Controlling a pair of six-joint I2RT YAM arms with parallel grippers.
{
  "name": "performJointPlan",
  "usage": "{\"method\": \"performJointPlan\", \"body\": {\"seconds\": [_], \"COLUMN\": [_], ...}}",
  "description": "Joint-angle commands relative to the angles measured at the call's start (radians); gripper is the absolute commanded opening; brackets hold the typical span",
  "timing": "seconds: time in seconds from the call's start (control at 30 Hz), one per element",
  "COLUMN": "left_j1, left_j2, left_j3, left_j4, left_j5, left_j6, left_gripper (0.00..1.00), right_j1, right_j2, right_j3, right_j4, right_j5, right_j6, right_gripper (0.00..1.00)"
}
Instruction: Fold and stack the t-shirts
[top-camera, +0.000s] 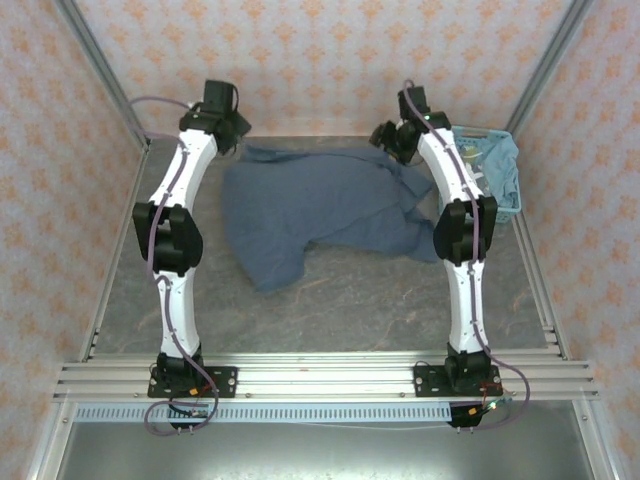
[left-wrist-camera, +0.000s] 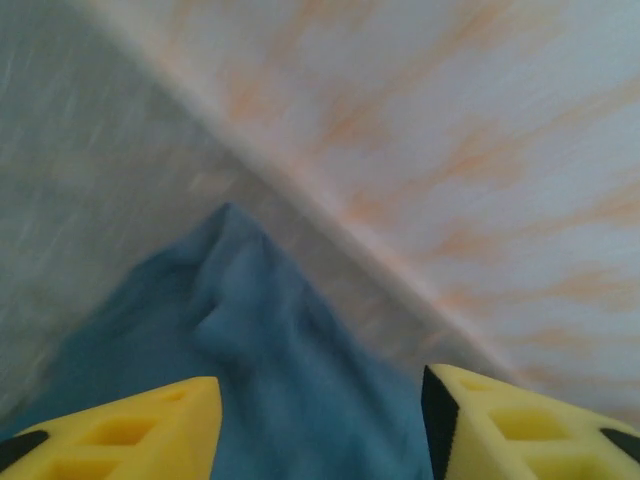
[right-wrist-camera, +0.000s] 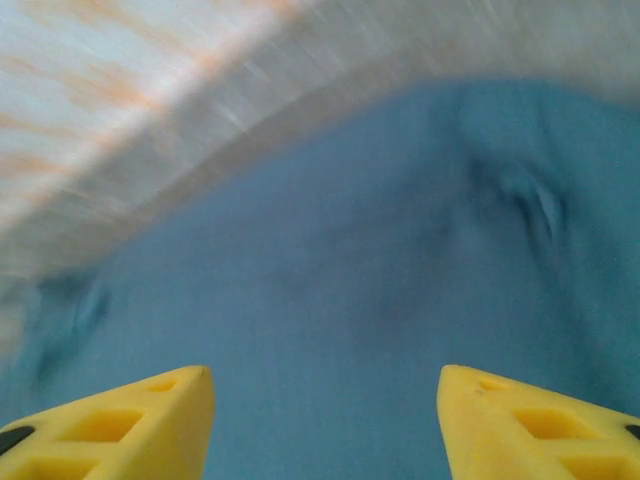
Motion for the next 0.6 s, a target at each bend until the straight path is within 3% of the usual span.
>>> {"method": "performJointPlan", "body": {"seconds": [0.0,0.17,0.3,0.43,0.57], "left_j1": [-0.011,-0.015,-0.057,-0.172,-0.27], "left_j2": [-0.265,-0.525,-0.636,-0.609,-0.506], "left_j3": [-0.169,-0.667,-0.973,-1.053,-1.03], "left_j4": [-0.073,-0.052,0.042,0.106,0.096], "left_j5": [0.024,0.101,0.235,0.277,0.254], "left_j6": [0.039,0.017,-0.067,-0.151,-0.196], "left_gripper": [0.57,0.57,0.62,0.65,0.65], "right_j1": [0.025,0.026,0.022,-0.017,-0.051], "right_j2": [-0.235,-0.542,-0.717,-0.832,-0.891], "right_j3": [-0.176,-0.722,-1.007,-1.184,-1.232], "right_j4": [-0.046,0.135,0.174,0.218,0.207], "right_j5": [0.02,0.044,0.108,0.108,0.109], "right_j6": [-0.004,0.07,0.099,0.132,0.14], "right_gripper": [0.68,0.73,0.73,0.73,0.73]}}
